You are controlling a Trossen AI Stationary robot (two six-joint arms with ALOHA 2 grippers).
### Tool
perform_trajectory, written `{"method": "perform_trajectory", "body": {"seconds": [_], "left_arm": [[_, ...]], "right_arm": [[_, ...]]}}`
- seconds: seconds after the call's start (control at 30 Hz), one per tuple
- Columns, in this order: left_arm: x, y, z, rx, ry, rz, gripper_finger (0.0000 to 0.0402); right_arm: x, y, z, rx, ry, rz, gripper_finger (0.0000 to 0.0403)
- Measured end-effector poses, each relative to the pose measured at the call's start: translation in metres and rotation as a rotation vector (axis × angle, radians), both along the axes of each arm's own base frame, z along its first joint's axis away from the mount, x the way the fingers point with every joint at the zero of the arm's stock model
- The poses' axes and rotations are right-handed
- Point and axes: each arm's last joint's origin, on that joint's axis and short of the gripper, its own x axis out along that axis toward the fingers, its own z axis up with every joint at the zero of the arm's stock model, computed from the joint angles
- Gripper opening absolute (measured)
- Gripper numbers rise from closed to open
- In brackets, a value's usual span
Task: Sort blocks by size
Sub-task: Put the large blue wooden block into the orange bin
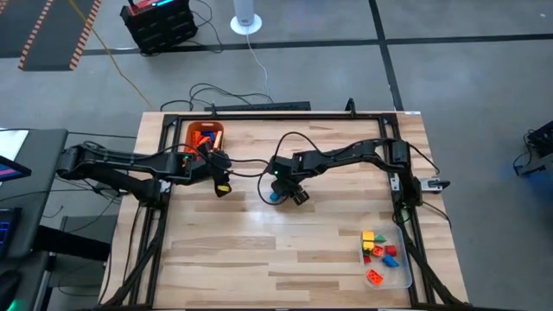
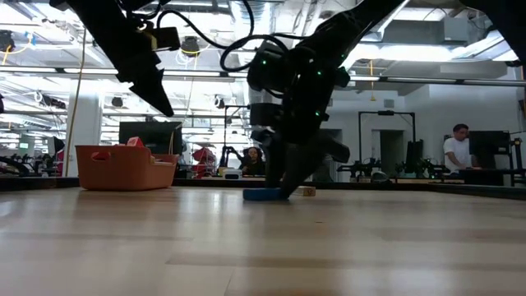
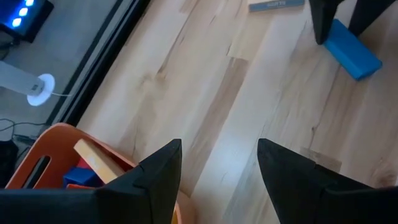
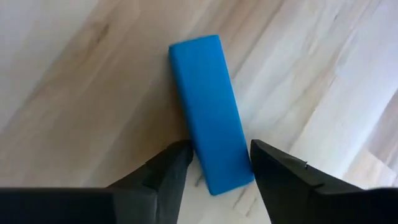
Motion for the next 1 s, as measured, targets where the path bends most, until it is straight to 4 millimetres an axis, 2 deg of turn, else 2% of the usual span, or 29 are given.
{"method": "perform_trajectory", "body": {"seconds": [0.13, 0.3, 0.4, 0.47, 0.6, 0.67, 0.8, 1.0], "left_arm": [[0.0, 0.0, 0.0, -0.002, -0.001, 0.003, 0.0206], [0.002, -0.002, 0.0, 0.02, -0.004, -0.033, 0.0206], [0.006, -0.004, -0.012, 0.098, -0.015, -0.13, 0.0206], [0.008, -0.004, -0.024, 0.161, -0.035, -0.196, 0.0206], [0.007, -0.007, -0.043, 0.266, -0.062, -0.371, 0.0206], [0.007, -0.012, -0.048, 0.332, -0.069, -0.454, 0.0206], [0.007, -0.026, -0.051, 0.484, -0.055, -0.61, 0.0206], [0.007, -0.045, -0.048, 0.689, -0.017, -0.831, 0.0206]], "right_arm": [[0.001, 0.001, 0.0, 0.034, -0.005, -0.038, 0.0186], [0.0, 0.001, 0.0, 0.063, 0.005, -0.102, 0.0124], [-0.004, 0.001, 0.005, 0.089, 0.025, -0.151, 0.0119], [-0.009, 0.0, 0.015, 0.107, 0.053, -0.195, 0.0119], [-0.017, -0.002, 0.055, 0.157, -0.015, -0.279, 0.0119], [-0.02, -0.001, 0.068, 0.214, -0.048, -0.306, 0.0127], [-0.017, 0.001, 0.087, 0.386, -0.155, -0.361, 0.0145], [-0.007, 0.01, 0.097, 0.53, -0.254, -0.37, 0.0129]]}}
